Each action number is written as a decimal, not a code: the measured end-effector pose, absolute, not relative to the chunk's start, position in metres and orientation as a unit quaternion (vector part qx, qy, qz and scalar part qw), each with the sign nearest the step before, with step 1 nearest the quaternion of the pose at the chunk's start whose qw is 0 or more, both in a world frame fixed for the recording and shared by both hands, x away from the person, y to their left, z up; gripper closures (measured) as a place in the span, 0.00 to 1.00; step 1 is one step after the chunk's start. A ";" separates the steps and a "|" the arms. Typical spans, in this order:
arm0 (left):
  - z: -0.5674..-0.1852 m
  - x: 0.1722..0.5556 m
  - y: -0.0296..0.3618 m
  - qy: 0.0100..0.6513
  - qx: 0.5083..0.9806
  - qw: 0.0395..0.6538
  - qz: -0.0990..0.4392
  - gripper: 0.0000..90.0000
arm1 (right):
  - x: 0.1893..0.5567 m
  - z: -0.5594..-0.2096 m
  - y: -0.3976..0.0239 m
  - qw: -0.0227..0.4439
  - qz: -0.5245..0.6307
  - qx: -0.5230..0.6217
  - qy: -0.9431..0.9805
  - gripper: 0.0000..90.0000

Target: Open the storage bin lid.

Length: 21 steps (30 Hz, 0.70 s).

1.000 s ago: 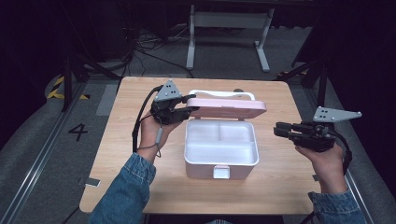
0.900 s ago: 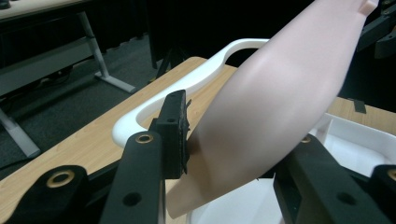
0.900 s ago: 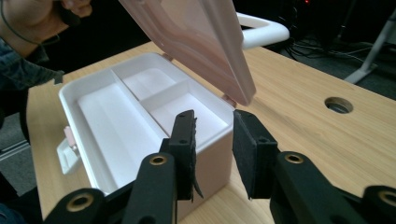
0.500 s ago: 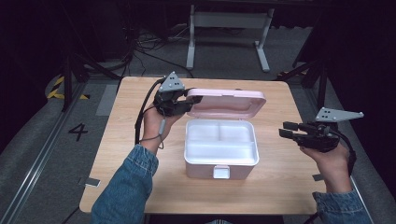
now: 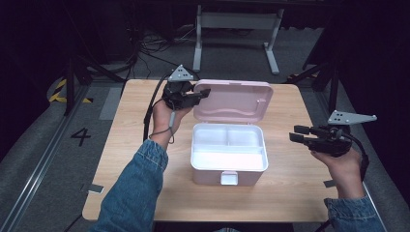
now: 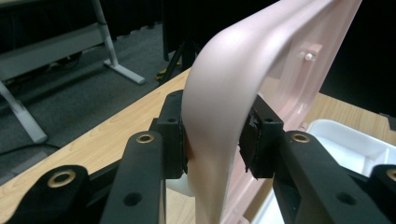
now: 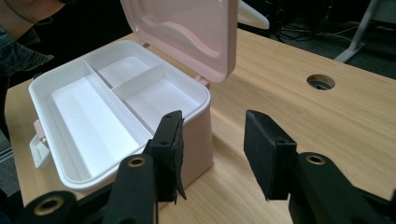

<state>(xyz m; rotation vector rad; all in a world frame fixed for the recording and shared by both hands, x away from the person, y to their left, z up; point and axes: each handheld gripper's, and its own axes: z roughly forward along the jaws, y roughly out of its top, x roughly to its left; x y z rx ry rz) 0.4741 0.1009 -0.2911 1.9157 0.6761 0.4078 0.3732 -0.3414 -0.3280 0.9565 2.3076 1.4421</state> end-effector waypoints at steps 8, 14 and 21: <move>-0.295 0.491 0.101 0.292 0.794 0.509 0.158 0.72 | 0.375 -0.329 -0.342 0.122 0.499 0.331 0.792 0.63; -0.299 0.499 0.101 0.295 0.795 0.507 0.155 0.71 | 0.376 -0.330 -0.342 0.121 0.498 0.331 0.792 0.63; -0.303 0.511 0.100 0.307 0.795 0.503 0.145 0.70 | 0.377 -0.331 -0.342 0.117 0.499 0.334 0.791 0.62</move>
